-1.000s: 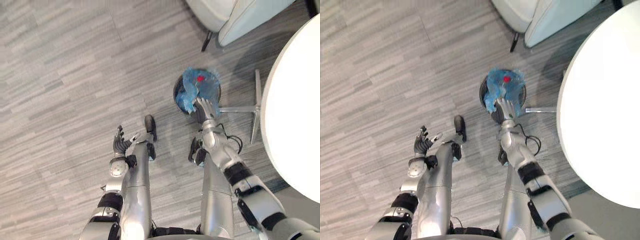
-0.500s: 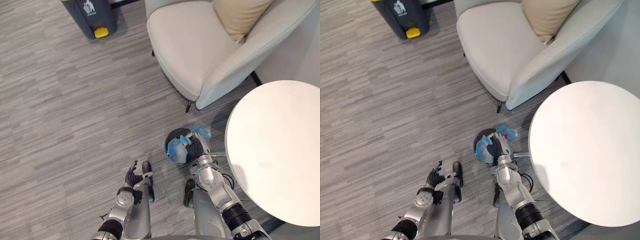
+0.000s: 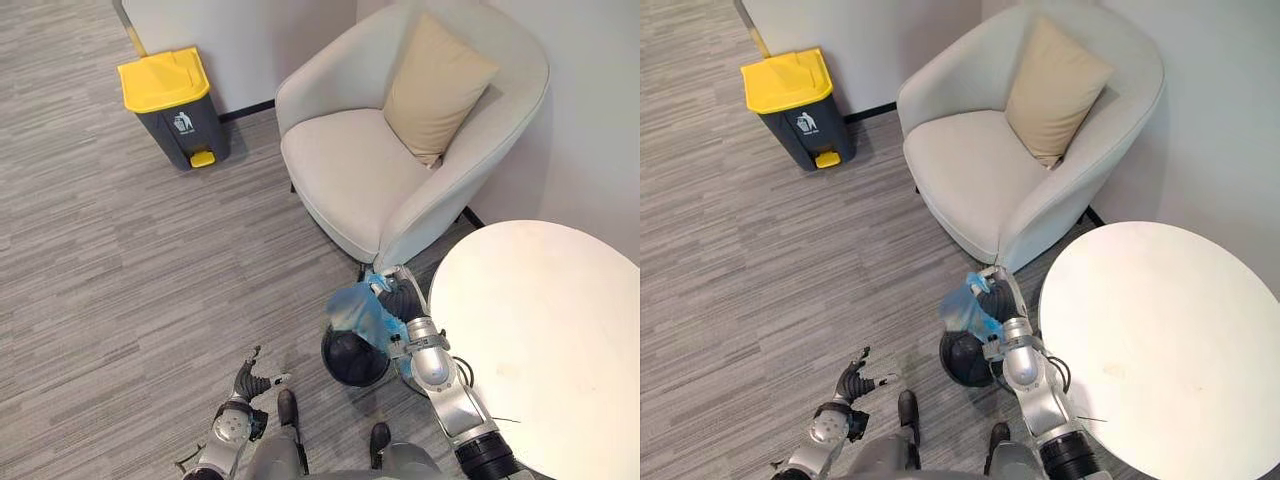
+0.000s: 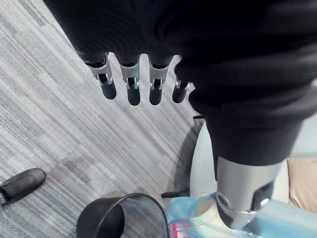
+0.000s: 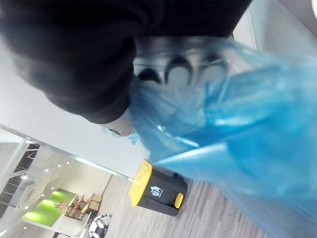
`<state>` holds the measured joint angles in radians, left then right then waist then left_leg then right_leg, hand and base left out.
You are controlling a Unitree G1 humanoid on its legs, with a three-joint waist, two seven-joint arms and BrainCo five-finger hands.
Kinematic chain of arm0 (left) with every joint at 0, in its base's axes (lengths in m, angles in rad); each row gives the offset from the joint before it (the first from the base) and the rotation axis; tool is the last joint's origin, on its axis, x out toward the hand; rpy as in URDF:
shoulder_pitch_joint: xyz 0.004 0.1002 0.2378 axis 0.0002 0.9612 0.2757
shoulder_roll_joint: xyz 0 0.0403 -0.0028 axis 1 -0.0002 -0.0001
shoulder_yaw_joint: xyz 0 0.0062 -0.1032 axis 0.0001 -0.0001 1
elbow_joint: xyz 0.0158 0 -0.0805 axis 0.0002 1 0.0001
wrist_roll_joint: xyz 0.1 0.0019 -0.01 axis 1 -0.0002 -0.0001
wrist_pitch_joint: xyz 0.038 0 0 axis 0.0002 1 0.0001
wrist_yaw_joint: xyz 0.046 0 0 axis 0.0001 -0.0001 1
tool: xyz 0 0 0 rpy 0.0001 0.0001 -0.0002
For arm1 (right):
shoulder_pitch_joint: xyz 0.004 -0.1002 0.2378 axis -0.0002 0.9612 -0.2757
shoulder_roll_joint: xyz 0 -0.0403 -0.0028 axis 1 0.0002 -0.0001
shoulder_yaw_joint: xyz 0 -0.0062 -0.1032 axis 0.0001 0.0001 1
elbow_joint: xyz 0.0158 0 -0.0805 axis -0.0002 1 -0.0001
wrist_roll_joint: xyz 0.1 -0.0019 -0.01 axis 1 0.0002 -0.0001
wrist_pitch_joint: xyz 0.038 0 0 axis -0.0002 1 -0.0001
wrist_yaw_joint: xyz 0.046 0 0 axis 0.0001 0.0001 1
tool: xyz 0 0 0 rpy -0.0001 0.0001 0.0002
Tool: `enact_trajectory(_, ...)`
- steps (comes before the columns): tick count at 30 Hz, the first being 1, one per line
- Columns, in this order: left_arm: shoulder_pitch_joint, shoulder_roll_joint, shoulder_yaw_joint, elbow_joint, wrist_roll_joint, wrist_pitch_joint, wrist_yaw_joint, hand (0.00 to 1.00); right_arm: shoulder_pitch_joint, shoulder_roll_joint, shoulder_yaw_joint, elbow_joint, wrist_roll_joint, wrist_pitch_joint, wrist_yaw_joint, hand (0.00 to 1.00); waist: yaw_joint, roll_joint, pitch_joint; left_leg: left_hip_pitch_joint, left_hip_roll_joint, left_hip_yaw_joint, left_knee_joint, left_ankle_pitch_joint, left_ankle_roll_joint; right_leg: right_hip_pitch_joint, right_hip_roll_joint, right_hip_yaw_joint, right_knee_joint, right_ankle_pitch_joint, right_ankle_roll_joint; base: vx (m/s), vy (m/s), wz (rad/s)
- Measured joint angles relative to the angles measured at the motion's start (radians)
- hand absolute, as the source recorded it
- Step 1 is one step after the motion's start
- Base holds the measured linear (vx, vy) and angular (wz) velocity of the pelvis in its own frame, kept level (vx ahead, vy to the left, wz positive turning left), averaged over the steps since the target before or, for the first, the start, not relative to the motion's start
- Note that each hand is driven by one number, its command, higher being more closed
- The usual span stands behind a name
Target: Gather rubbish on tea table into small bin, then transfer packed bag to large trash can.
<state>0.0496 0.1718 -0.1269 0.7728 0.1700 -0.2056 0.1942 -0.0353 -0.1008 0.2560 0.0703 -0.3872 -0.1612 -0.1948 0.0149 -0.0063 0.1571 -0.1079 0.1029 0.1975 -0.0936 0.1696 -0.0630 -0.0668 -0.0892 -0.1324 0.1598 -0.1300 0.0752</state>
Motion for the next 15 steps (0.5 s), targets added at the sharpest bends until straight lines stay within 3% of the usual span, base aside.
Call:
enact_trajectory(8,0.061,0.022,-0.001,-0.083,-0.001,-0.011,-0.02,0.0,0.0,-0.051,0.037,-0.038,0.097,-0.029,0.054,1.0,0.0,0.014,-0.031,0.025,-0.003,-0.007,-0.001,-0.001,0.0,0.035,0.0,0.006,-0.032,0.017,0.002,0.0,0.004,0.0)
enact_trajectory(15,0.098,0.052,-0.039,-0.258,-0.001,-0.025,-0.041,0.0,-0.001,-0.105,0.051,-0.06,0.194,-0.036,0.095,1.0,0.001,0.017,-0.036,0.037,-0.006,-0.019,-0.002,-0.001,-0.001,0.064,0.001,0.005,-0.068,0.038,0.003,0.0,0.0,0.0)
